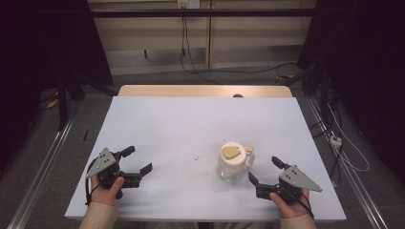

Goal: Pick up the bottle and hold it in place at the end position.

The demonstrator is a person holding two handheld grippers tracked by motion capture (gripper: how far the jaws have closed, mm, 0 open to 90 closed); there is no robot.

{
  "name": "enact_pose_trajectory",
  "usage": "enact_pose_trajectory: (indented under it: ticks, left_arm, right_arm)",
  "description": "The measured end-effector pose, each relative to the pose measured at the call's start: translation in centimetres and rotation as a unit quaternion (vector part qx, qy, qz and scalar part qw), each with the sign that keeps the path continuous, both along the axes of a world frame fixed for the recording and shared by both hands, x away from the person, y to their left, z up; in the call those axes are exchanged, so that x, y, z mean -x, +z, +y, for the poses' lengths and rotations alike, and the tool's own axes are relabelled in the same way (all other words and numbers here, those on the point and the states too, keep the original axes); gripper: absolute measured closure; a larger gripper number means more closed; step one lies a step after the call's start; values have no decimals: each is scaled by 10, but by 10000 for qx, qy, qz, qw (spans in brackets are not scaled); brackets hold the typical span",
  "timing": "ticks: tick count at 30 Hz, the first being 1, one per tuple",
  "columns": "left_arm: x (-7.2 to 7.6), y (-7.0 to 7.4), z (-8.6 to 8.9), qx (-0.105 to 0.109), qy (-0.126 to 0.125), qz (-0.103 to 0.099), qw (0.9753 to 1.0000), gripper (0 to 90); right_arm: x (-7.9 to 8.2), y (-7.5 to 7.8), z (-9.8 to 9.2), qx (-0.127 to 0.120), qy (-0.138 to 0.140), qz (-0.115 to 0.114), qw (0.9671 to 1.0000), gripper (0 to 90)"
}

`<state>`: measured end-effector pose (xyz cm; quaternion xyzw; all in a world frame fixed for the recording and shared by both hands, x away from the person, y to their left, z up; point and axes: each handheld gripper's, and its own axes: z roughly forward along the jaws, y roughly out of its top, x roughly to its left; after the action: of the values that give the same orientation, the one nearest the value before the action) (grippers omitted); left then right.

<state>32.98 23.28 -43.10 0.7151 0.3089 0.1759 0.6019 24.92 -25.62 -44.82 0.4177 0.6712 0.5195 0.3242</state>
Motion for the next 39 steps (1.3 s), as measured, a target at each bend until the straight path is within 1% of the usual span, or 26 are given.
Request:
enact_pose_trajectory:
  ticks: [6, 12, 13, 17, 18, 26, 30, 36, 37, 39]
  left_arm:
    - [0, 0, -1, -13, -32, -10, 10000, 33]
    - [0, 0, 0, -27, -11, -9, 10000, 33]
    - [0, -1, 0, -19, -13, -15, 10000, 33]
    - [-1, -1, 0, -32, -32, -14, 10000, 33]
    - [-1, -1, -1, -42, -41, 2, 10000, 33]
    - [-1, -1, -2, -93, -50, 2, 9999, 34]
    - [0, -1, -3, -138, -65, -12, 9999, 34]
    - [-1, -1, -5, -118, -80, 0, 9999, 35]
    - [-1, -1, -5, -115, -87, -5, 9999, 35]
    - [-1, -1, -4, -152, -89, -6, 9998, 35]
  right_arm:
    - [0, 0, 4, -44, 89, 49, 9999, 29]
    - [0, 0, 8, -53, 194, 88, 9998, 32]
    - [0, 0, 11, -32, 258, 100, 9996, 35]
    - [1, 1, 15, -21, 316, 120, 9994, 36]
    - [1, 1, 17, -20, 370, 115, 9992, 42]
    - [2, 1, 27, -55, 486, 142, 9987, 77]
    - [3, 1, 32, -12, 591, 172, 9981, 87]
    - [1, 0, 38, -7, 596, 202, 9980, 87]
    - [-1, 0, 40, 9, 632, 211, 9978, 87]
    - [-2, -1, 45, -2, 643, 239, 9976, 87]
